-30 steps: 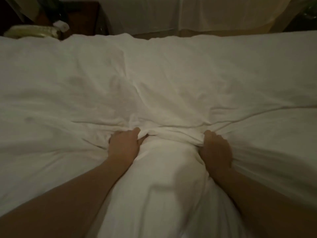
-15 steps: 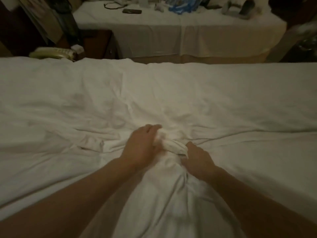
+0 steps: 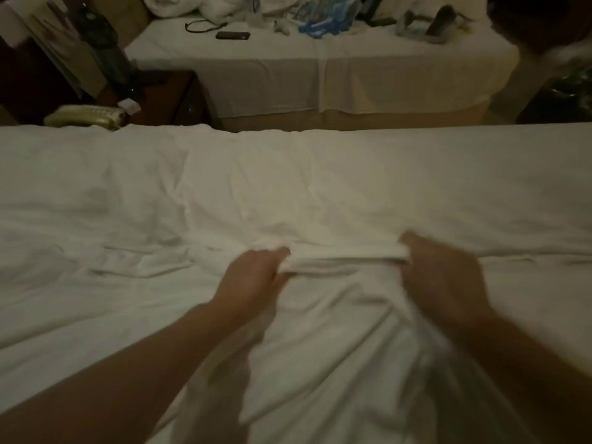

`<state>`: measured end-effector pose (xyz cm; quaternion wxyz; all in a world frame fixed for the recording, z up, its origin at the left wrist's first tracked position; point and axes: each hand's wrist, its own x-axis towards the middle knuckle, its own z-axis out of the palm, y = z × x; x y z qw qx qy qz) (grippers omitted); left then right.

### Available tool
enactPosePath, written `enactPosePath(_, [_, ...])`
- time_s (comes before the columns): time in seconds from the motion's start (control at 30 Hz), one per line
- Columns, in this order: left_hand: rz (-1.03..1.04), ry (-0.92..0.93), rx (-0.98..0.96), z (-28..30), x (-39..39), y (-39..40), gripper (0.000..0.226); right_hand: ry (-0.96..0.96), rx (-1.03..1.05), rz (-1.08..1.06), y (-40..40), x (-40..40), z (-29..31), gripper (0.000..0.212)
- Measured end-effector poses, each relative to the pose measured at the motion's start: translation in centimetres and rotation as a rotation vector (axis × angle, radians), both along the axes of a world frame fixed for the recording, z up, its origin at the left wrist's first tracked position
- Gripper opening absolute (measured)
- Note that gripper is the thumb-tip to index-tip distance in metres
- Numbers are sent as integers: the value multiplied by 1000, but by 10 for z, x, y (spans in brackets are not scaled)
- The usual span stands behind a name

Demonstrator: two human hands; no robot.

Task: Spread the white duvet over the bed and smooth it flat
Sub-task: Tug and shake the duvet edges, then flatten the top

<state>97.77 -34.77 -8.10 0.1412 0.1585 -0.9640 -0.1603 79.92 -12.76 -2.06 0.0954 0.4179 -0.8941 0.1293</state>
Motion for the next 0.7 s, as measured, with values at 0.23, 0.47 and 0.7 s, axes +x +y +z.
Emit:
enactPosePath(0.23, [234,-640,54,-22,-38,-10,33,-107,588,-85,-24,-25,-81,40])
enactPosePath(0.47, [-240,-18,42,-41,-94,87,51,-174,323,-34,54,0,-69,85])
enactPosePath(0.7, [-133,-98,33,-31,-142,121,36,-188,420,-201,134,-45,-38,48])
